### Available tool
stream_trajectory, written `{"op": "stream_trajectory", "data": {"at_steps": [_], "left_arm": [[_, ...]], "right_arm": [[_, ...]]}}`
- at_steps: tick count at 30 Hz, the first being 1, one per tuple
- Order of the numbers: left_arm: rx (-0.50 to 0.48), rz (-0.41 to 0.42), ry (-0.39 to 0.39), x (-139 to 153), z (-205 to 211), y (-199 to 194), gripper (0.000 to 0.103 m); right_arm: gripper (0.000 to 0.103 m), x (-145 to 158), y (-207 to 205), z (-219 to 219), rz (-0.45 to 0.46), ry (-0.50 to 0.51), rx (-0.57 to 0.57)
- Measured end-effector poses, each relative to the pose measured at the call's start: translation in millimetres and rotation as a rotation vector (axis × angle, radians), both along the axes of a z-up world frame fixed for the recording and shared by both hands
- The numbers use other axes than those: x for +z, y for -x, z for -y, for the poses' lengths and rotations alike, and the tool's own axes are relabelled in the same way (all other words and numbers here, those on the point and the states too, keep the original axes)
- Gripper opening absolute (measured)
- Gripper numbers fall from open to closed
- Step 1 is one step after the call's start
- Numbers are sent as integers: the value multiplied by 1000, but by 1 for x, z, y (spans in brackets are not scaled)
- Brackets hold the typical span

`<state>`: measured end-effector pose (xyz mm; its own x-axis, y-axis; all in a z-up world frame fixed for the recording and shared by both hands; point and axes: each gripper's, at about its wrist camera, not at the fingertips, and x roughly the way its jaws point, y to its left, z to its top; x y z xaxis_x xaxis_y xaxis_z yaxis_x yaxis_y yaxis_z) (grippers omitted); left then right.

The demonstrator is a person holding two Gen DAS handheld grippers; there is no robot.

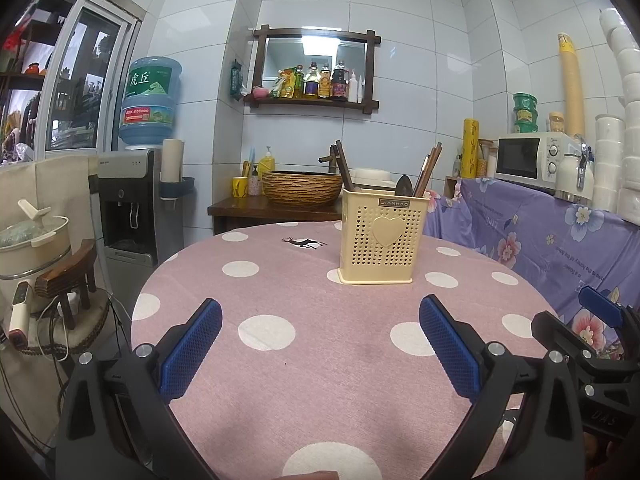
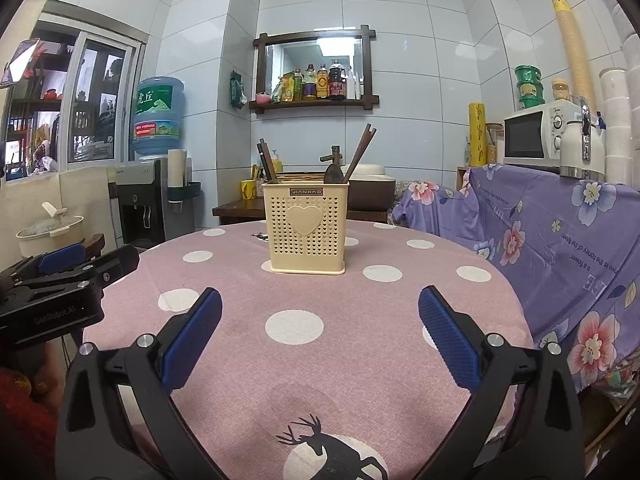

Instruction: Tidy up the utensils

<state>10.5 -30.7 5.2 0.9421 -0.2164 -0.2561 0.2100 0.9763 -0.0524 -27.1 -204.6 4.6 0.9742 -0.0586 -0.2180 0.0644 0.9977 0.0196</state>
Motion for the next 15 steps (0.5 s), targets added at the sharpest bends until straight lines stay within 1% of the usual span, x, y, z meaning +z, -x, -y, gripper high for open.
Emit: {"op": "stream_trajectory", "data": {"at_steps": [15], "left_arm": [[-7, -4, -5, 0, -1, 0, 98]], "right_arm": [[97, -1, -1, 0, -4, -1, 2]]}}
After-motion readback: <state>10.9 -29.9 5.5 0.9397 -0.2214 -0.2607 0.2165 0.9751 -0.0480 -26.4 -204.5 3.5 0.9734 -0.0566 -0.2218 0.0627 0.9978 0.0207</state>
